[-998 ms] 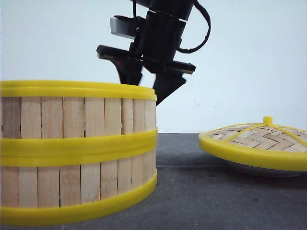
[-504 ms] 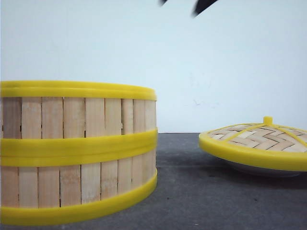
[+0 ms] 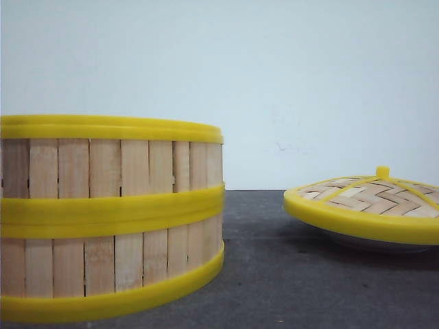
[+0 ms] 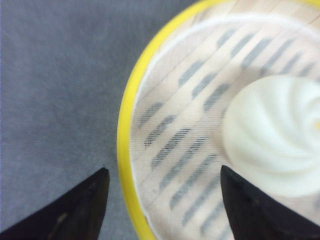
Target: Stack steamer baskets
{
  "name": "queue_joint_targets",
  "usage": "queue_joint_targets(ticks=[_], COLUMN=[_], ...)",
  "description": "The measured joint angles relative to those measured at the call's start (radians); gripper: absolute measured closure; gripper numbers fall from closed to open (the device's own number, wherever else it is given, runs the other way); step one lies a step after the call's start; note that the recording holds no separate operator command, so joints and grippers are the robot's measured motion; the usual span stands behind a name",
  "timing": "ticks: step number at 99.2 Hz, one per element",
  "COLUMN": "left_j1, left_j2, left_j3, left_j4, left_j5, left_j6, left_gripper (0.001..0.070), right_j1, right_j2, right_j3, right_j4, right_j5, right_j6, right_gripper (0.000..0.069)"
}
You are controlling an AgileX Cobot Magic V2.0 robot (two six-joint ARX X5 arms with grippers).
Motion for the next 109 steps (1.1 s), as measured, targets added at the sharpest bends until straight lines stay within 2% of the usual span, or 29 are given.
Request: queue_joint_targets(ticks=[10,29,43,65,80,109], left_j1=[0.001,0.009,0.009,0.006,0.006,-0.003], left_j2=[0.038,0.066,0.075,0.081,0.085,0.087], left_j3=[0.002,0.003,0.006,0.025,0.099,0.345], left_j4=[0.028,0.033,0.039,0.033,-0.034,-0.245], left_j5=[0.000,-0.032,-0.066,-0.064,-0.043,0.048], left_j6=[0.000,0.000,-0.004,-0.001,0.000,0.009], left_gripper=[0.0323,0.0575,0.0664,0.0685,0.0685,0.0685], right_j1=[-0.016,-0.018,-0.018,-0.018,-0.018,-0.018], right_j2=[-0.066,-0.116,-0.115,-0.114,-0.113,-0.114], right_j3=[-0.054,-0.088,-0.089,-0.089,-0.089,-0.089], right_j4=[-0.002,-0.025,-0.034,-0.034,-0.034,-0.032], right_j5=[0.000,0.000,0.000,-0.001,-0.003,-0.003], right_j6=[0.005,0.031,0.035,0.038,0.042,0.042], right_gripper=[0.0244,0.0244,0.0244,0.0244,0.0244,0.0244])
